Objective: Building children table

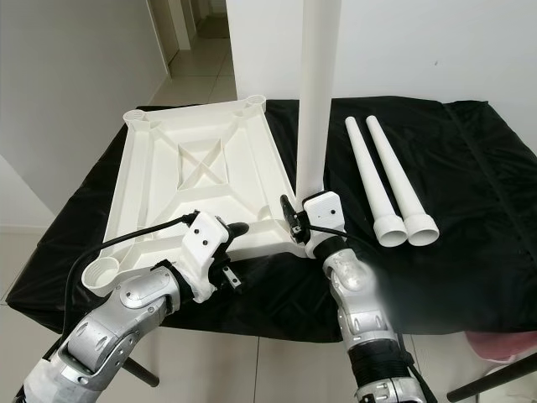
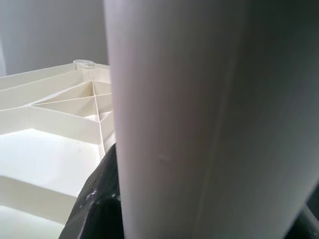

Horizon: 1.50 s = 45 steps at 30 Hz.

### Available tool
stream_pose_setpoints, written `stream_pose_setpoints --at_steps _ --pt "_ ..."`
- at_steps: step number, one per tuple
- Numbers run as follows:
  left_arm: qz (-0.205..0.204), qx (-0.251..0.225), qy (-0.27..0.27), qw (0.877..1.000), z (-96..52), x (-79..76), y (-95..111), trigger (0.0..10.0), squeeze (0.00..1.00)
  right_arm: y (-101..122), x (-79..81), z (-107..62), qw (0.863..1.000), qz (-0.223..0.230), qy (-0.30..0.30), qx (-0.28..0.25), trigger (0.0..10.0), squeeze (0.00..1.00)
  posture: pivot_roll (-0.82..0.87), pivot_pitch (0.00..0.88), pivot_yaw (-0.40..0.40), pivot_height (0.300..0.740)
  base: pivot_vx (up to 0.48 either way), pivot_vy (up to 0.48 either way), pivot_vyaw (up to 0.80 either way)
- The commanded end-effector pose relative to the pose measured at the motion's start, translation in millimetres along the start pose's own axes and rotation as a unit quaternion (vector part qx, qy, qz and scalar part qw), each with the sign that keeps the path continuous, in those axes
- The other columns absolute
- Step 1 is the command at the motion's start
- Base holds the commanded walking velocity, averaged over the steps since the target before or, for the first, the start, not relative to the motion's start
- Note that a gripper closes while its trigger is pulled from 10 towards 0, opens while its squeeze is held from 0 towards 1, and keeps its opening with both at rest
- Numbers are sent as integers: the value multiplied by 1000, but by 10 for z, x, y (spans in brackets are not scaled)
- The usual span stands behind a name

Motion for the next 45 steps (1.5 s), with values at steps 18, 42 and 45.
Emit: stream_pose_setpoints --at_steps 18,42,45 --pt "4 -1 -18 1000 -9 -53 20 10000 0 -397 35 35 992 74 24 99 10000 0 -42 39 55 740 0 0 0" --pt "6 -2 -14 1000 -10 -25 38 10000 0 -481 73 5 990 99 3 102 10000 0 -43 42 55 740 0 0 0" --pt "6 -2 -12 1000 -14 -15 37 10000 0 -483 63 -5 990 102 -8 98 10000 0 -43 44 55 740 0 0 0"
Point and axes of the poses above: a point about 5 cm out from each wrist's last joint towards the gripper, its own z axis pointing out of the wrist towards the gripper, its own y axis along the axis of the wrist's last joint, x = y × z, the point moved 5 cm from there along z, pointing out of the wrist towards the gripper, and after that the axes turned 15 degrees about z, right-handed, at the moved point
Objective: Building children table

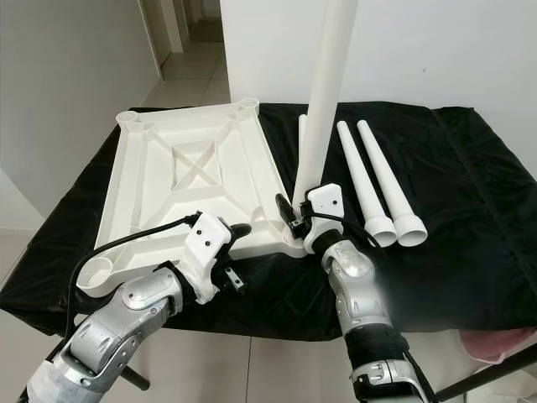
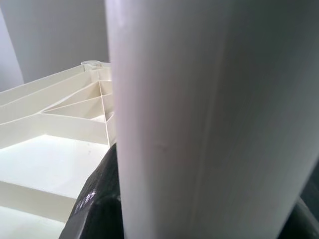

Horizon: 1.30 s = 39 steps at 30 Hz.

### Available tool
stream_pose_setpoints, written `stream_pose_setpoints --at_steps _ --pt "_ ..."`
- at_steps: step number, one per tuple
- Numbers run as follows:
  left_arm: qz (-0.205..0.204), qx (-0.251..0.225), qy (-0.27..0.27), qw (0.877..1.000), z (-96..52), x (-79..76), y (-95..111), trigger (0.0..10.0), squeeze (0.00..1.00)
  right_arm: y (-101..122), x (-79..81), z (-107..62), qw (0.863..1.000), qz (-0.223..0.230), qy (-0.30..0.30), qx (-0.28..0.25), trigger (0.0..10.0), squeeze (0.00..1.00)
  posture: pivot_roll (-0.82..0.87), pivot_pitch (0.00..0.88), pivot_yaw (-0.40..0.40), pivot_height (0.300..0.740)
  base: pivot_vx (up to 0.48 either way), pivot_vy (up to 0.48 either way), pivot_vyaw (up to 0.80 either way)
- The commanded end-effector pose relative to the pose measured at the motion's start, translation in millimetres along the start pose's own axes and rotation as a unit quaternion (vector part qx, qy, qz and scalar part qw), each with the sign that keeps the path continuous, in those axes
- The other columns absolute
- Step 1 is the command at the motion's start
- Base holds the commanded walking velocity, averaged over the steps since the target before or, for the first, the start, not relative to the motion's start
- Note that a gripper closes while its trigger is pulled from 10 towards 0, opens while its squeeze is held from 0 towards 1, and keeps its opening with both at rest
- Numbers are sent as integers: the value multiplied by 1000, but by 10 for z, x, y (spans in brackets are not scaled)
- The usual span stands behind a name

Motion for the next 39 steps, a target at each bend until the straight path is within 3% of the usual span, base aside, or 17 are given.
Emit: stream_pose_setpoints --at_steps 1,12,14,24,29,39 --pt "9 -3 -12 1000 -20 -1 35 10000 0 -384 -4 -92 997 20 -16 69 10000 0 -43 44 55 740 0 0 0" --pt "9 -4 -8 1000 -19 12 37 10000 0 -338 139 -29 995 59 -74 39 10000 0 -42 39 50 740 0 0 0" --pt "9 -4 -7 1000 -14 17 38 10000 0 -352 176 -1 991 69 -110 33 10000 0 -41 38 48 740 0 0 0" --pt "9 -6 -4 1000 -1 27 45 10000 0 -365 249 72 980 85 -179 24 10000 0 -37 27 39 740 0 0 0" --pt "9 -6 -3 1000 3 30 47 10000 0 -339 311 101 979 81 -184 19 10000 0 -35 28 37 740 0 0 0" --pt "10 -7 1 1000 4 41 51 10000 0 -171 386 115 989 -2 -146 0 10000 0 -36 27 34 740 0 0 0"
Point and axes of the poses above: a point about 5 cm out from each wrist's last joint towards the gripper, its own z axis pointing out of the wrist towards the gripper, its own y axis along the axis of the wrist's last joint, x = y × z, the point moved 5 cm from there along z, pointing out of the wrist towards the gripper, and after that the axes turned 15 degrees about z, right-handed, at the moved point
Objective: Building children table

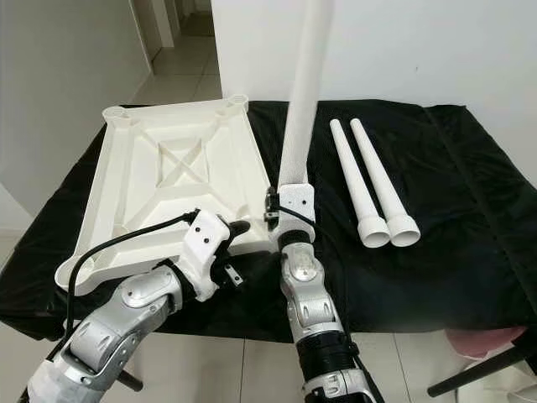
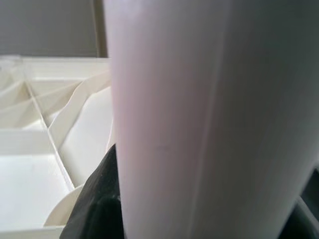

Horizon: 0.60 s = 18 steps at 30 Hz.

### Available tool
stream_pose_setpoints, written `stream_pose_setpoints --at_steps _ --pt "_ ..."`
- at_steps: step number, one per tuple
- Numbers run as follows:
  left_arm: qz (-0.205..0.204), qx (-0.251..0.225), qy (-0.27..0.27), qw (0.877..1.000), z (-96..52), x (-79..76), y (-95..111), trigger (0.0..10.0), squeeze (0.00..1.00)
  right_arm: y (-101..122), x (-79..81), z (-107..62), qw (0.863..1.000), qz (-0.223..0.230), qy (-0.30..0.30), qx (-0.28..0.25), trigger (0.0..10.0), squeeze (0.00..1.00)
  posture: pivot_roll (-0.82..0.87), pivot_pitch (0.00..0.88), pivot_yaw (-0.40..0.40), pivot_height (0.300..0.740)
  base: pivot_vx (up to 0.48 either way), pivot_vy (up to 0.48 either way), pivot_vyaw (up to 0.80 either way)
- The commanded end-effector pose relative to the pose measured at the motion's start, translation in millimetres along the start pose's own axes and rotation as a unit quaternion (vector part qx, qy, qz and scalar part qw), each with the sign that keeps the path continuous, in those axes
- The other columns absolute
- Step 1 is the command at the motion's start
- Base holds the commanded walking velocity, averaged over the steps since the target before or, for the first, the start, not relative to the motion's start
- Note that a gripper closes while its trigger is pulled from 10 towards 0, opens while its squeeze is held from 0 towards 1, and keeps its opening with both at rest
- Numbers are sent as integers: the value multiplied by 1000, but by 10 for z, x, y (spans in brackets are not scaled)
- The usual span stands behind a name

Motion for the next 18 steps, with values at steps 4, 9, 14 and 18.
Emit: stream_pose_setpoints --at_steps 4,9,14,18 --pt "11 -2 -7 1000 -5 13 29 10000 0 -203 16 -55 999 -7 3 42 10000 0 -36 27 34 740 0 0 0" --pt "13 -2 -6 1000 -6 27 26 10000 0 -221 16 -66 999 -9 5 48 10000 0 -34 26 33 740 0 0 0" --pt "14 -1 -5 1000 -11 39 24 10000 0 -173 10 -116 999 -14 7 44 10000 0 -33 24 36 740 0 0 0" --pt "15 -3 -4 1000 -7 50 38 10000 0 -68 8 -128 1000 -16 10 23 10000 0 -34 24 39 740 0 0 0"
Point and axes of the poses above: a point about 5 cm out from each wrist's last joint towards the gripper, its own z axis pointing out of the wrist towards the gripper, its own y axis along the axis of the wrist's last joint, x = y × z, the point moved 5 cm from there along z, pointing out of the wrist towards the gripper, and after that the axes turned 15 degrees about z, right-handed, at the moved point
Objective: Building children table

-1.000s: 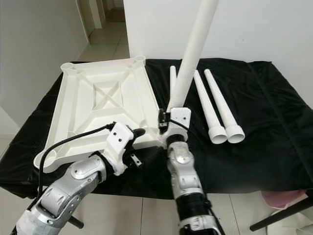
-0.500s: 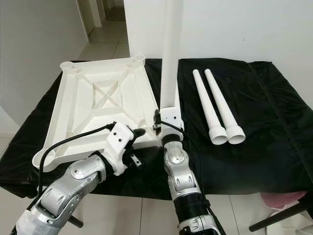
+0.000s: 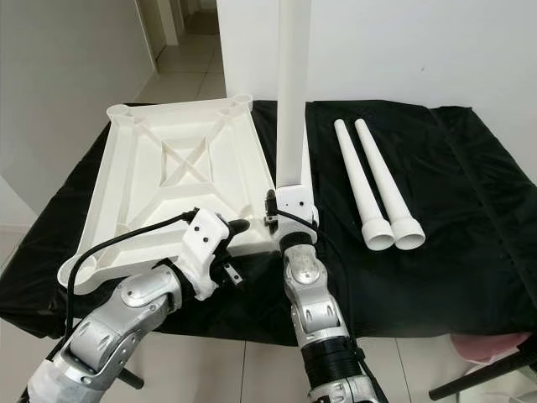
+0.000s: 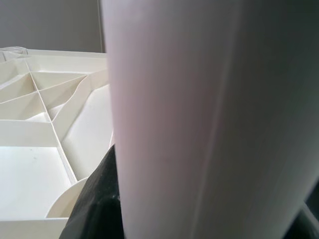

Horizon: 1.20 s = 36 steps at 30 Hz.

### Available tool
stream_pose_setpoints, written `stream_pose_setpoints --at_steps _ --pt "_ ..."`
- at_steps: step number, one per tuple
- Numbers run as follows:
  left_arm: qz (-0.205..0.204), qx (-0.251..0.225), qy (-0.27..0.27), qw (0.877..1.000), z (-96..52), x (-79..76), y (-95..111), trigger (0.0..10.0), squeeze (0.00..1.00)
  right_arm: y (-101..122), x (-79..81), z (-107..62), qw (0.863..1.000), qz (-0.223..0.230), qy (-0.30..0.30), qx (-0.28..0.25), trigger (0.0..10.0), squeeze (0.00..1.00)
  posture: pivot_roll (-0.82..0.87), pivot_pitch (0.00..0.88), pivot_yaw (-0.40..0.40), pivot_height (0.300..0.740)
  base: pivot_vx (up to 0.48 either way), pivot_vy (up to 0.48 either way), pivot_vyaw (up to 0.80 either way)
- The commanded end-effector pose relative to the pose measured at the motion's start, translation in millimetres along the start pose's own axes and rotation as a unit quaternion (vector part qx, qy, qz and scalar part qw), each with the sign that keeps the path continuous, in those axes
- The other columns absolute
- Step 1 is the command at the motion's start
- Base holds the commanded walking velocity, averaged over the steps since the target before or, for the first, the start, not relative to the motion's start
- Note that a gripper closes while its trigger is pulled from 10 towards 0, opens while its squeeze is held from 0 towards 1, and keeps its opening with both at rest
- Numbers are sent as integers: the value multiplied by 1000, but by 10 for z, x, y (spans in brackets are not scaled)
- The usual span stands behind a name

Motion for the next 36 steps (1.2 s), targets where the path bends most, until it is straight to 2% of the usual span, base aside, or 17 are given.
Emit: stream_pose_setpoints --at_steps 1,4,8,9,10,11,12,19,20,21,22,25,28,32,36 --pt "12 -5 -10 1000 6 33 43 10000 0 -32 33 -18 1000 -1 7 11 10000 0 -37 22 42 740 0 0 0" --pt "16 -16 -9 1000 20 96 100 10000 0 191 32 60 1000 4 8 -14 10000 0 -37 22 42 740 0 0 0" --pt "12 -26 -12 1000 20 147 149 10000 0 333 58 107 999 10 14 -29 10000 0 -39 19 45 740 0 0 0" --pt "9 -30 -15 999 15 157 164 10000 153 374 64 114 999 11 16 -32 10000 0 -39 19 45 740 0 0 0" --pt "6 -33 -18 999 10 165 176 10000 247 413 67 121 999 11 19 -35 10000 0 -39 19 45 740 0 0 0" --pt "6 -33 -18 999 10 165 176 10000 247 413 67 121 999 11 19 -35 10000 0 -39 19 45 740 0 0 0" --pt "1 -37 -24 999 -6 173 190 10000 1000 479 54 134 999 12 23 -39 10000 0 -39 19 45 740 0 0 0" --pt "15 -40 -24 999 -35 248 223 10000 1000 622 -73 194 999 -1 37 -39 10000 0 -40 16 44 740 0 0 0" --pt "18 -40 -24 999 -37 260 227 10000 824 630 -97 201 999 -4 39 -36 10000 0 -40 17 43 740 0 0 0" --pt "18 -40 -24 999 -37 260 227 10000 824 630 -97 201 999 -4 39 -36 10000 0 -40 17 43 740 0 0 0" --pt "20 -41 -24 999 -46 292 239 10000 0 641 -152 217 999 -8 43 -28 10000 0 -40 17 43 740 0 0 0" --pt "18 -45 -20 999 -64 352 271 10000 0 637 -231 232 998 -12 55 -11 10000 0 -45 17 43 740 0 0 0" --pt "11 -67 -29 997 -76 366 412 10000 0 559 -320 232 997 -2 73 25 10000 0 -44 17 43 740 0 0 0" --pt "-3 -86 -40 996 -87 344 513 10000 0 507 -299 207 994 -9 99 46 10000 0 -45 16 43 740 0 0 0" --pt "-49 -123 -47 990 -71 364 700 10000 0 421 -183 111 983 -29 165 72 10000 0 -48 3 39 740 0 0 0"
Point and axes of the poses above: a point about 5 cm out from each wrist's last joint towards the gripper, its own z axis pointing out of the wrist towards the gripper, its own y axis along the axis of the wrist's last joint, x = y × z, the point moved 5 cm from there along z, pointing out of the wrist towards the gripper, and after that the axes turned 15 degrees about z, right-handed, at the moved point
